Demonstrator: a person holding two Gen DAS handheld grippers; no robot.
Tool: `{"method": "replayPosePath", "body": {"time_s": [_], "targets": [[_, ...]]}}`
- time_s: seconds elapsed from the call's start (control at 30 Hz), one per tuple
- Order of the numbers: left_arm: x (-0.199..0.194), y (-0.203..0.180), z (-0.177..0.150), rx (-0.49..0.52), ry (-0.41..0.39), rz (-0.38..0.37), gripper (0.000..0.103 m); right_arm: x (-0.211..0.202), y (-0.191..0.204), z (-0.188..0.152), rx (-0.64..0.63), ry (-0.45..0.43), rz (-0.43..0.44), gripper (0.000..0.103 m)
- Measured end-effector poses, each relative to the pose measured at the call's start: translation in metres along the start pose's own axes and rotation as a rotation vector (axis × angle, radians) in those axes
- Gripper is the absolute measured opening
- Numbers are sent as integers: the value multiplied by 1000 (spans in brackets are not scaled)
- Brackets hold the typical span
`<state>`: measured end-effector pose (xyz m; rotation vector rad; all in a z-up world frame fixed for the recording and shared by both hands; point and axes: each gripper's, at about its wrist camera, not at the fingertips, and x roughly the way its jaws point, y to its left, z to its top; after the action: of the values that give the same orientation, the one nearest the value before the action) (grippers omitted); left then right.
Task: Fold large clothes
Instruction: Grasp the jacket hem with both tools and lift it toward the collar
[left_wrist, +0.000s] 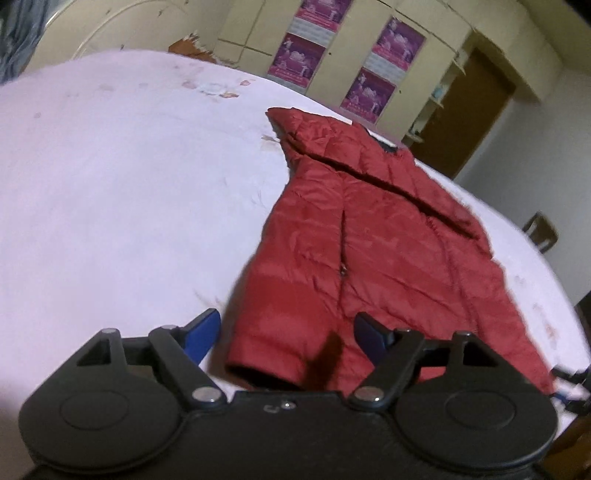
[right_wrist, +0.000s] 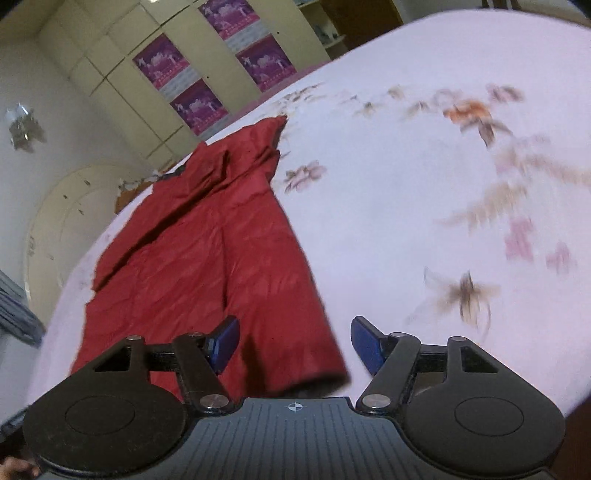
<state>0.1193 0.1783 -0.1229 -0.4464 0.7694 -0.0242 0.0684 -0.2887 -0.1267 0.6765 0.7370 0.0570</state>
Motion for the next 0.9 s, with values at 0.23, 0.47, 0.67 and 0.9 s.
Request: {"method": "replayPosePath", "body": {"time_s": [0.23, 0.47, 0.67, 0.9], "targets": [[-2, 18, -11, -208, -16, -165, 70, -9, -18, -9, 147, 30, 118, 67], [25, 26, 4, -270, -3, -225, 56, 11, -32, 12, 245, 31, 168, 51], [25, 19, 7, -234, -29, -224, 8, 17, -23, 15, 169, 80, 207, 6], [21, 13, 8, -179, -35, -190, 8, 3, -26, 15, 146, 47, 210, 5]]}}
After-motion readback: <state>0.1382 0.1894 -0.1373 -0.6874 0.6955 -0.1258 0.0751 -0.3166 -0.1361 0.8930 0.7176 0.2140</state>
